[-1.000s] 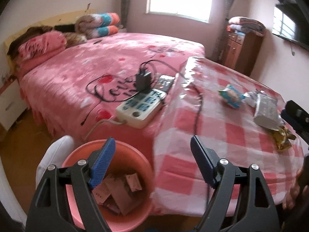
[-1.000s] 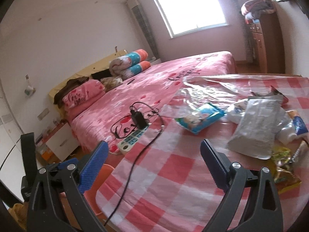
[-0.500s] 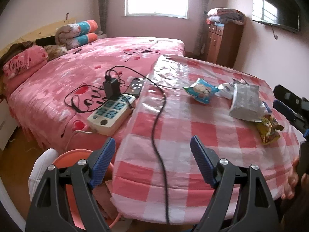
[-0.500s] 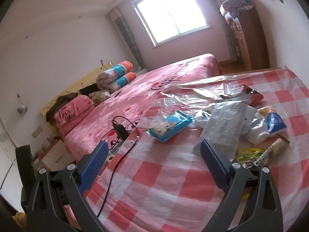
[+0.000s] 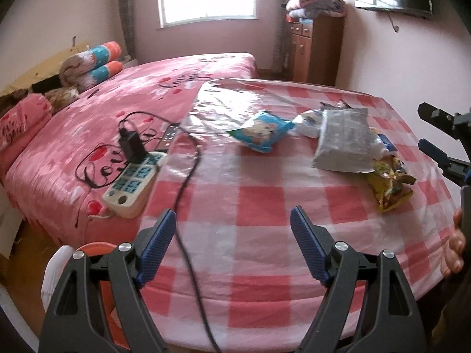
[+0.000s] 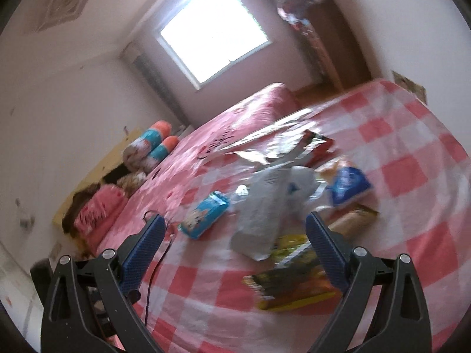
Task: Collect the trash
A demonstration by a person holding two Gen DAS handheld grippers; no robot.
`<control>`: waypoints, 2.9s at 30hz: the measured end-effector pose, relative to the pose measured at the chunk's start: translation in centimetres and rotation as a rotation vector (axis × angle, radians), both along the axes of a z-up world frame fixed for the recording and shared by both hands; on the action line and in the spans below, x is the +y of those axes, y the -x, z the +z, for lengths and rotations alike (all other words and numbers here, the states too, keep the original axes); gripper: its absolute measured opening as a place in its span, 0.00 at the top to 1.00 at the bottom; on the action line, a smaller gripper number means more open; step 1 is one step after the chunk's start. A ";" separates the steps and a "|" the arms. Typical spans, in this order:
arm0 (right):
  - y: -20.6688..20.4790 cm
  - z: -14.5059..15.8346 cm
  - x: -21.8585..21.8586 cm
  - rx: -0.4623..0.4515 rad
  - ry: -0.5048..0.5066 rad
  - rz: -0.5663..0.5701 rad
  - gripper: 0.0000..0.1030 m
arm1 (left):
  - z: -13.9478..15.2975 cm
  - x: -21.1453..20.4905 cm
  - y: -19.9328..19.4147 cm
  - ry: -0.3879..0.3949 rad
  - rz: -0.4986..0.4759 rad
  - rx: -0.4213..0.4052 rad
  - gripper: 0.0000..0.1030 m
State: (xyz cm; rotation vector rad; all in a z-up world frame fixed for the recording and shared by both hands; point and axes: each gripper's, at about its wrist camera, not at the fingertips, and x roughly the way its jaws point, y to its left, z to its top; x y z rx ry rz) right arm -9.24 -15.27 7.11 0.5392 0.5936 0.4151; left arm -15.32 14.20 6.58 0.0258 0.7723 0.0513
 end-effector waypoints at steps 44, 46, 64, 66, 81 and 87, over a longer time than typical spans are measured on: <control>-5.5 -6.0 -7.1 0.324 -0.216 0.181 0.08 | -5.8 -19.9 -9.1 0.122 -0.390 0.152 0.23; -5.5 -6.0 -7.3 0.319 -0.220 0.182 0.08 | -5.8 -20.2 -9.2 0.116 -0.387 0.139 0.27; -5.2 -5.5 -6.7 0.276 -0.139 0.160 0.08 | -5.3 -16.1 -8.1 0.120 -0.359 0.129 0.79; -5.2 -5.4 -6.7 0.276 -0.122 0.150 0.08 | -5.3 -15.1 -7.6 0.112 -0.361 0.133 0.79; -4.9 -5.0 -5.1 0.261 0.057 0.106 0.08 | -2.7 -10.7 -6.6 0.010 -0.385 0.120 0.33; -4.9 -4.8 -4.0 0.247 0.084 0.139 0.08 | -1.4 -11.0 -9.6 -0.074 -0.446 0.065 0.28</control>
